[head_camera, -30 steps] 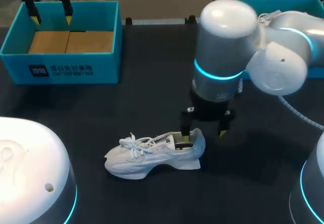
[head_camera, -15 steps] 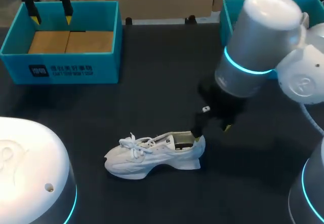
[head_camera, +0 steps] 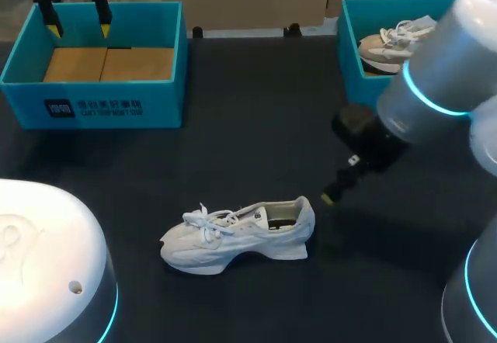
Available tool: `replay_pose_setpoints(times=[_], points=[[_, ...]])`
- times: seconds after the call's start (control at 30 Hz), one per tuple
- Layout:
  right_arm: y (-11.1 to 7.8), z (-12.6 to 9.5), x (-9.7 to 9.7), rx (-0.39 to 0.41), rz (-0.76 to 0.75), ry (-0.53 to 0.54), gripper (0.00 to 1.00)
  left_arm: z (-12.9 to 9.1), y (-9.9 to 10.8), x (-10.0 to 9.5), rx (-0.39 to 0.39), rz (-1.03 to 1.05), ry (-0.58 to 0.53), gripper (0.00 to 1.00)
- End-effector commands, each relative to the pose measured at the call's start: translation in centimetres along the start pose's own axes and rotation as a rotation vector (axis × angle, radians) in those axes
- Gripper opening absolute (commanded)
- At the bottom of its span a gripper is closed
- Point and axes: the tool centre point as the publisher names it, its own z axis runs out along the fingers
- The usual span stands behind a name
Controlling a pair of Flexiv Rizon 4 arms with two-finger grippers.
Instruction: Take the shoe out of the shoebox, open the shoe tongue, remove and reinsert the insole, then place the shoe into the shoebox
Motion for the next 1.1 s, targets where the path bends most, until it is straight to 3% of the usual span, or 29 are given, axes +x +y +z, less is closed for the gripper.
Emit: replay_pose_setpoints(times=[0.03, 0.3, 0.43, 0.57, 0.63, 1.1], points=[[-2.3, 0.3, -0.3, -0.380, -0.256, 0.284, 1.00, 0.0, 0.0, 0.0, 0.000, 0.000, 0.000, 1.00], [-2.3, 0.3, -0.3, -0.380, -0.256, 0.284, 1.00, 0.0, 0.0, 0.0, 0.000, 0.000, 0.000, 1.00], [-2.7, 1.1, -1.9, -0.534, -0.351, 0.346, 1.00, 0.0, 0.0, 0.0, 0.000, 0.000, 0.000, 1.00], [-3.6, 1.5, -2.3, -0.656, -0.457, 0.340, 1.00, 0.0, 0.0, 0.0, 0.000, 0.000, 0.000, 1.00], [-4.0, 2.4, -2.6, -0.666, -0.456, 0.341, 1.00, 0.0, 0.0, 0.0, 0.000, 0.000, 0.000, 1.00], [-4.1, 2.7, -2.9, -0.677, -0.508, 0.356, 1.00, 0.0, 0.0, 0.0, 0.000, 0.000, 0.000, 1.00]])
